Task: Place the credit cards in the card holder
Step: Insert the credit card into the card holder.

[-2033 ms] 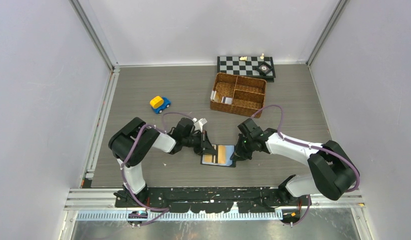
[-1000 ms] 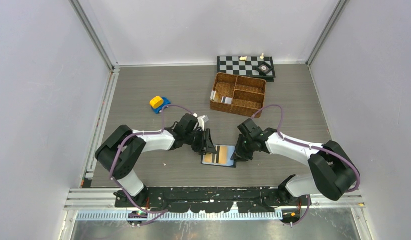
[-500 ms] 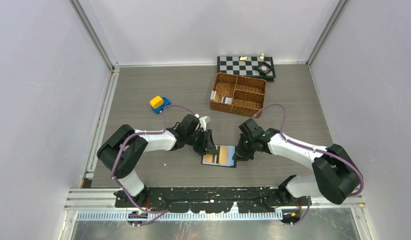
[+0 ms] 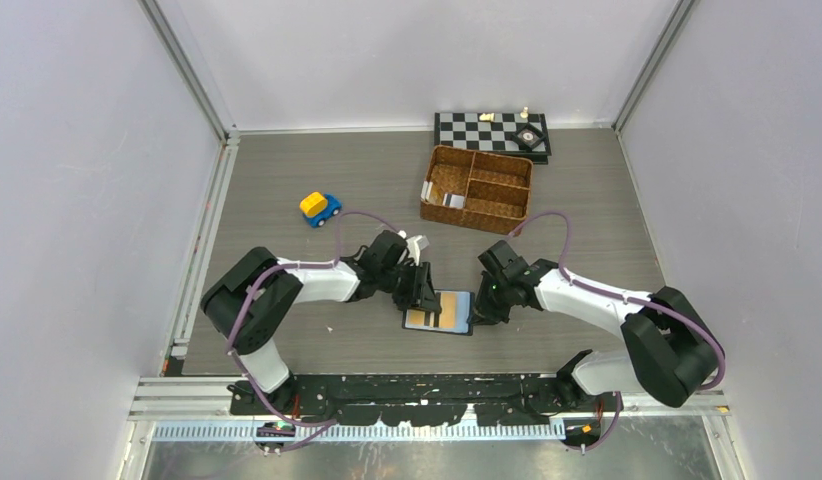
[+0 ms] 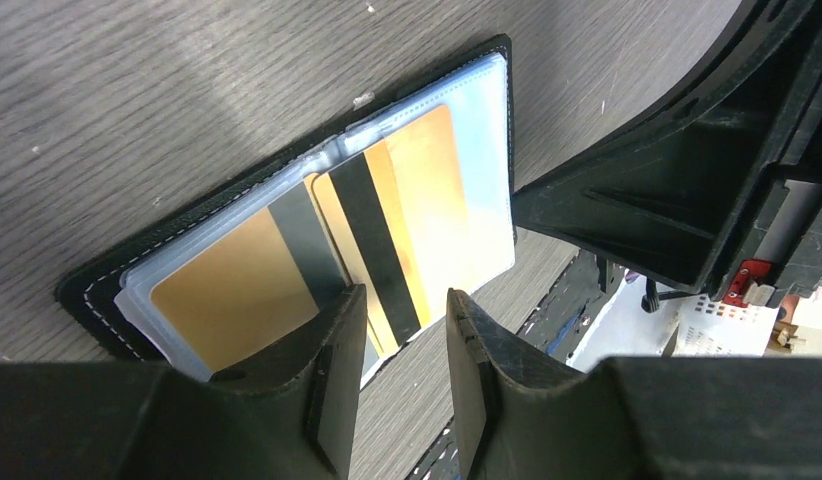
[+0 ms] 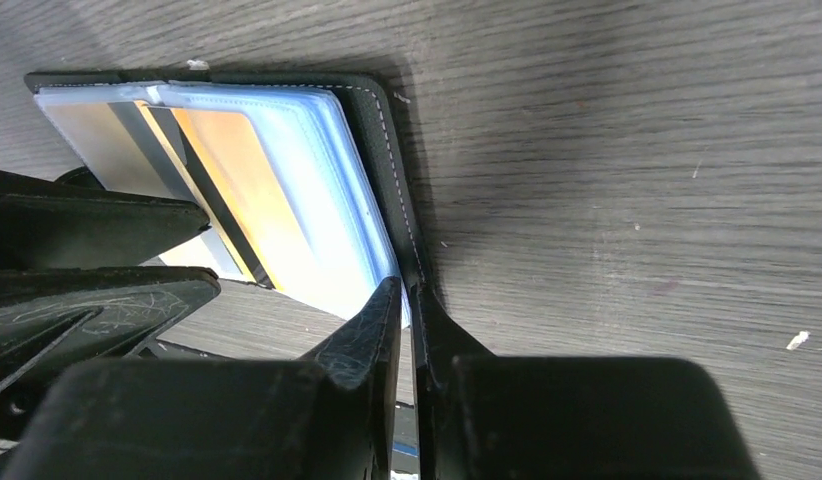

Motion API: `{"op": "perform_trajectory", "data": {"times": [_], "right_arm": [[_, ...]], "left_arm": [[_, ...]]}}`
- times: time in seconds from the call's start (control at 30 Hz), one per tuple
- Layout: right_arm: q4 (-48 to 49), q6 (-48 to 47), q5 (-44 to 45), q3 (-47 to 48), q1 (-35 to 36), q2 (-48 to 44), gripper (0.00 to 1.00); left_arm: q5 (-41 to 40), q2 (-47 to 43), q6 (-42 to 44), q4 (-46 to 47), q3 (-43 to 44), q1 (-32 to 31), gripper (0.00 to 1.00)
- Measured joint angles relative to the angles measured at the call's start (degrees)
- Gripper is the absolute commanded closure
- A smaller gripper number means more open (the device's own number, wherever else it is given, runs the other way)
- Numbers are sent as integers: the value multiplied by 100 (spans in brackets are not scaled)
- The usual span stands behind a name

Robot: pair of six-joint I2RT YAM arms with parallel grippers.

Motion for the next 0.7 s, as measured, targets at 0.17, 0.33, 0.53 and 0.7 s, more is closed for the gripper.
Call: {"op": "perform_trajectory", "data": {"times": [0.17,0.33,0.53,0.7], "right_arm": [[44,2,0,-37,0,74,88],[68,2,0,-42,0,90,88],[72,2,-7,-42,0,111,89],[72,2,-7,-42,0,120,89]], "left_arm": [[24,76,-2,7,61,-35,63],[79,155,-4,44,109,-68,63],[129,234,-7,127,140,-85,63],[190,293,-11,258,142,-87,63]]}}
